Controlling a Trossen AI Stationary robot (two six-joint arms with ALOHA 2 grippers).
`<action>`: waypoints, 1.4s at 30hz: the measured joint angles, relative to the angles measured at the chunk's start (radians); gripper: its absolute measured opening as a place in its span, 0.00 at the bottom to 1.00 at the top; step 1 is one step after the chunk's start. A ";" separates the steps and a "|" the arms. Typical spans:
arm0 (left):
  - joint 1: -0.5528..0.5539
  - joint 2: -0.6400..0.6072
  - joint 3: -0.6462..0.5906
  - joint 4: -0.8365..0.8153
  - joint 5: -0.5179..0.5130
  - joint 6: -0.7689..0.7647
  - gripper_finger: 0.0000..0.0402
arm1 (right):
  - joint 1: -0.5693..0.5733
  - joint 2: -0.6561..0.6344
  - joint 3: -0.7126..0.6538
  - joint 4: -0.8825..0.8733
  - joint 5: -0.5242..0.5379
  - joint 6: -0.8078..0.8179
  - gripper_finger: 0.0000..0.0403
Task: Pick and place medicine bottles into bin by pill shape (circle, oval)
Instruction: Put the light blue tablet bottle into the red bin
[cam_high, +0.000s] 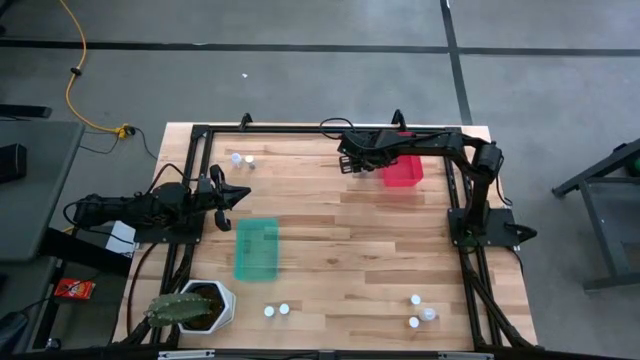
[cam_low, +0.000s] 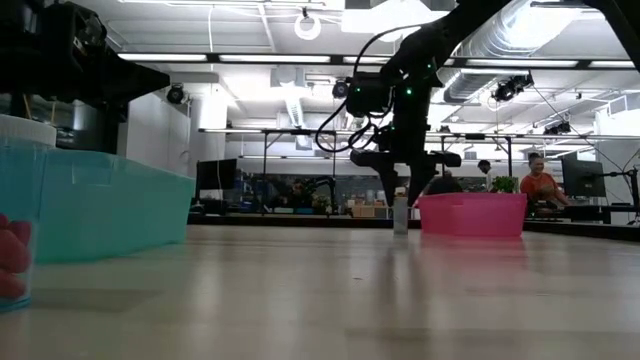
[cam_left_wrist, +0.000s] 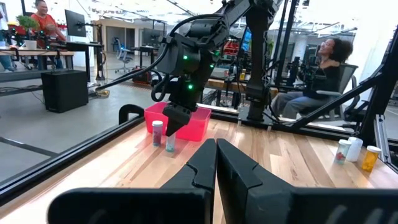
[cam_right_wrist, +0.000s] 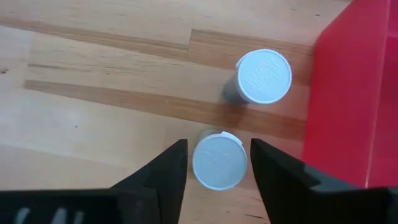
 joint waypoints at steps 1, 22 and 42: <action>0.000 0.000 0.000 0.000 0.000 0.000 0.01 | 0.000 0.000 0.000 0.000 0.000 0.000 0.37; 0.000 0.000 0.000 0.000 0.000 0.000 0.01 | 0.111 -0.193 0.140 -0.276 -0.012 -0.245 0.25; 0.000 0.000 0.000 0.000 0.000 0.000 0.01 | -0.085 -0.593 -0.457 0.054 0.156 -0.111 0.25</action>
